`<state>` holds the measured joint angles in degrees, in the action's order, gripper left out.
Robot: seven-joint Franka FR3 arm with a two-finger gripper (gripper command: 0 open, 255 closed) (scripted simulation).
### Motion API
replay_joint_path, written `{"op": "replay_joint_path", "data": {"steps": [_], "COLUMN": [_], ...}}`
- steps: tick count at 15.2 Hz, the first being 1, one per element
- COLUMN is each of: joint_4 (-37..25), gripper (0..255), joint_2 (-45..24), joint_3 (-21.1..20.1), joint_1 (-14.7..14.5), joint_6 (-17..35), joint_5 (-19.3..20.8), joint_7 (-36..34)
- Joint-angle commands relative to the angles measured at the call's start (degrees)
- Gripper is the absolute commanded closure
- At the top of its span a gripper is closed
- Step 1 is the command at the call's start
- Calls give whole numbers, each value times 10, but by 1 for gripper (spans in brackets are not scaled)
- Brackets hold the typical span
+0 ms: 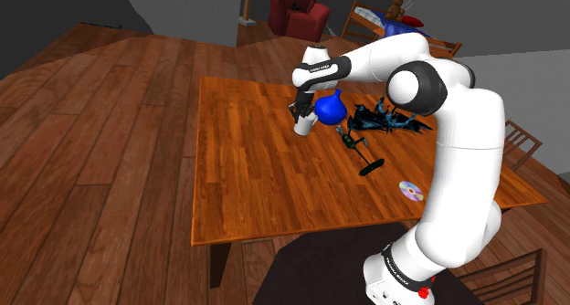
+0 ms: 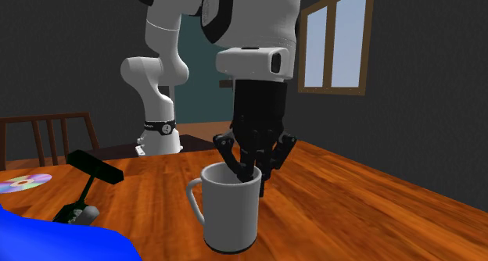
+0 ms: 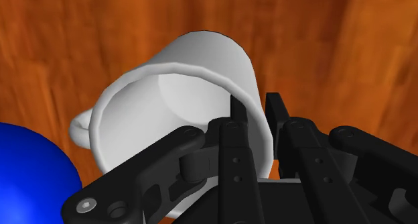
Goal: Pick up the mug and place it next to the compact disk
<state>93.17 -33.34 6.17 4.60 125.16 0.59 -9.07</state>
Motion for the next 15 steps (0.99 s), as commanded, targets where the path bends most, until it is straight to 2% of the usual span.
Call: {"op": "replay_joint_path", "data": {"steps": [1, 15], "joint_4": [-4, -43], "gripper": [255, 255], "joint_2": [7, 54], "joint_3": [0, 3], "joint_1": [0, -2], "joint_6": [-11, -96], "joint_5": [1, 4], "joint_7": [0, 2]}}
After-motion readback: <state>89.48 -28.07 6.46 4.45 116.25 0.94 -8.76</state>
